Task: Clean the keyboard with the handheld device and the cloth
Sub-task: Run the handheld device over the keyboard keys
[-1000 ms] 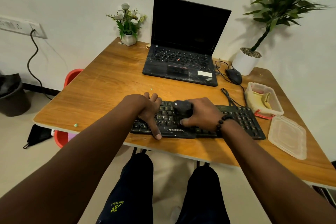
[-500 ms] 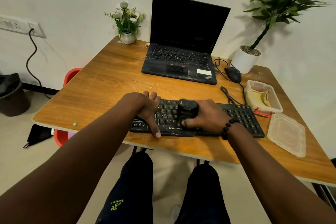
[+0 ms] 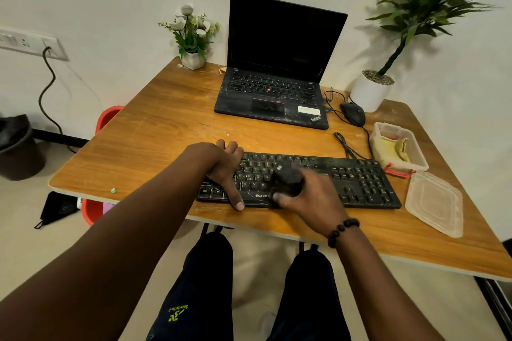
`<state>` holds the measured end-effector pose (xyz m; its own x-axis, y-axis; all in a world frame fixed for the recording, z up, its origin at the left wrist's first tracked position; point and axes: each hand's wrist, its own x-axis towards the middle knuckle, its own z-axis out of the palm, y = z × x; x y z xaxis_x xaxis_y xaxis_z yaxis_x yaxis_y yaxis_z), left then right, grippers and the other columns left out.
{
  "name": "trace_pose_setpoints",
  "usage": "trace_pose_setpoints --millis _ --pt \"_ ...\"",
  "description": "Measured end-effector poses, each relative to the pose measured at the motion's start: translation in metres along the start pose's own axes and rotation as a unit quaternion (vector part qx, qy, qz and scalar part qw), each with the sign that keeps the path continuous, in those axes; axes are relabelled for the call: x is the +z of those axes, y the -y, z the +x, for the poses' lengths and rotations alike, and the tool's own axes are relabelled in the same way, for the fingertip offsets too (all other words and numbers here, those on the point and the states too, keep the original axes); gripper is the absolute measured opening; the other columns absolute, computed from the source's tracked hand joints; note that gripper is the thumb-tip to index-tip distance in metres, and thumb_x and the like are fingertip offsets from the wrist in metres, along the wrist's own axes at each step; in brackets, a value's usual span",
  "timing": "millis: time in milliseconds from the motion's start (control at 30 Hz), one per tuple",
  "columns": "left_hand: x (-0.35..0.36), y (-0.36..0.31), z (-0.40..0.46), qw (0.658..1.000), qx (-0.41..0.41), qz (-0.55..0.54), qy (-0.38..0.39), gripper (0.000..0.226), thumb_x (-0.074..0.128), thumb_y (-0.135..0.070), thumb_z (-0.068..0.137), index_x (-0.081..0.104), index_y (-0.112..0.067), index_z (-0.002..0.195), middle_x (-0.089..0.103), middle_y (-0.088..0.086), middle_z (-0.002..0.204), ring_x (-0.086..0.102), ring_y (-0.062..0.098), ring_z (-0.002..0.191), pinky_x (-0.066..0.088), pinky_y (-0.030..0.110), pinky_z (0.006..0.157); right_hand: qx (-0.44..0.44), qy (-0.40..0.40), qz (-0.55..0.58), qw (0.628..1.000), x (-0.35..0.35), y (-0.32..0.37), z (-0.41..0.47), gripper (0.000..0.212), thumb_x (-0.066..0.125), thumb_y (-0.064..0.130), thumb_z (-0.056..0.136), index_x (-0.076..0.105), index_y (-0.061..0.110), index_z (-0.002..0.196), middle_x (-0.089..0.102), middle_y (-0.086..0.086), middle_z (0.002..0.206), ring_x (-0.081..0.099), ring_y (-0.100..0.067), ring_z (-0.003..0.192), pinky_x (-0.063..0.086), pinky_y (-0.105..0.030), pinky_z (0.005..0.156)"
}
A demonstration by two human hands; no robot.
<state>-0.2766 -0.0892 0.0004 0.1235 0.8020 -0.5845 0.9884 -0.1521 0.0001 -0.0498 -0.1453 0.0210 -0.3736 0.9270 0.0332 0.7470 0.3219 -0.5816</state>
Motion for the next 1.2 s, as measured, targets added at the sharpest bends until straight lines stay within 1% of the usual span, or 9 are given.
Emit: trace_pose_setpoints --millis 67,200,367,467,600,733,867,1100,1200 --pt "0.000 0.000 0.000 1.000 0.004 0.003 -0.002 0.155 0.077 -0.085 0.045 -0.006 -0.019 0.158 -0.007 0.001 0.165 0.002 0.035 0.150 0.029 0.062 0.115 0.009 0.014 0.047 0.999 0.011 0.000 -0.010 0.043 0.080 0.030 0.072 0.062 0.028 0.111 0.061 0.020 0.092 0.056 0.006 0.081 0.044 -0.005 0.064" --pt "0.000 0.000 0.000 1.000 0.004 0.000 -0.002 0.153 0.077 -0.085 0.045 -0.003 -0.020 0.158 -0.002 0.001 0.163 0.006 0.034 0.148 0.031 0.062 0.113 0.111 -0.185 0.125 0.968 0.028 -0.004 -0.017 0.042 0.081 0.026 0.072 0.064 0.023 0.111 0.066 0.010 0.101 0.061 -0.002 0.090 0.045 -0.009 0.073" --pt "0.000 0.001 0.001 1.000 0.006 0.005 -0.002 0.155 0.077 -0.086 0.045 -0.005 -0.020 0.158 -0.004 0.002 0.164 0.005 0.035 0.149 0.030 0.062 0.114 0.129 -0.135 0.151 0.971 0.042 0.004 -0.028 0.027 0.081 0.030 0.072 0.064 0.027 0.093 0.065 0.015 0.084 0.059 0.004 0.074 0.042 -0.007 0.059" --pt "0.001 0.002 0.001 1.000 0.006 -0.003 -0.003 0.157 0.076 -0.087 0.043 -0.007 -0.020 0.158 -0.007 0.001 0.165 0.003 0.035 0.150 0.030 0.062 0.114 0.138 -0.228 0.151 0.952 0.047 0.005 -0.027 0.033 0.079 0.025 0.075 0.065 0.019 0.104 0.062 0.009 0.090 0.054 0.004 0.073 0.038 -0.002 0.058" --pt "0.002 0.002 0.001 1.000 0.008 0.002 -0.005 0.156 0.075 -0.087 0.043 -0.005 -0.019 0.158 -0.004 0.001 0.164 0.005 0.035 0.149 0.031 0.061 0.114 0.120 -0.145 0.146 0.971 0.049 0.014 -0.032 0.025 0.079 0.027 0.074 0.061 0.030 0.091 0.063 0.013 0.086 0.056 0.006 0.074 0.040 -0.004 0.057" --pt "0.001 0.000 -0.002 1.000 0.010 0.007 -0.010 0.152 0.076 -0.085 0.047 -0.003 -0.018 0.158 0.000 0.003 0.162 0.008 0.034 0.147 0.032 0.060 0.113 0.132 -0.197 0.154 0.959 0.045 0.012 -0.028 0.027 0.079 0.028 0.075 0.063 0.025 0.097 0.065 0.009 0.090 0.061 -0.005 0.080 0.040 -0.005 0.061" --pt "0.001 0.000 -0.003 1.000 0.009 0.007 -0.011 0.152 0.077 -0.084 0.048 -0.003 -0.018 0.158 -0.001 0.003 0.163 0.007 0.034 0.148 0.032 0.061 0.113 0.125 -0.072 0.116 0.983 0.043 0.016 -0.025 0.024 0.079 0.034 0.073 0.064 0.024 0.088 0.066 0.012 0.081 0.060 0.002 0.072 0.040 -0.005 0.052" --pt "0.003 0.001 -0.004 1.000 0.012 0.001 -0.015 0.153 0.077 -0.084 0.049 -0.008 -0.018 0.158 -0.005 0.003 0.164 0.002 0.035 0.149 0.029 0.062 0.115 0.112 -0.044 0.090 0.989 0.036 0.023 -0.009 0.025 0.078 0.034 0.073 0.066 0.022 0.091 0.067 0.010 0.082 0.060 0.001 0.072 0.040 -0.005 0.050" --pt "0.002 0.003 -0.002 1.000 0.018 -0.003 -0.015 0.154 0.077 -0.083 0.050 -0.011 -0.017 0.158 -0.007 0.004 0.165 0.000 0.035 0.150 0.026 0.062 0.116 0.119 -0.116 0.073 0.983 0.036 0.019 -0.007 0.032 0.078 0.032 0.074 0.067 0.020 0.101 0.068 0.005 0.094 0.064 -0.009 0.084 0.049 -0.016 0.063"
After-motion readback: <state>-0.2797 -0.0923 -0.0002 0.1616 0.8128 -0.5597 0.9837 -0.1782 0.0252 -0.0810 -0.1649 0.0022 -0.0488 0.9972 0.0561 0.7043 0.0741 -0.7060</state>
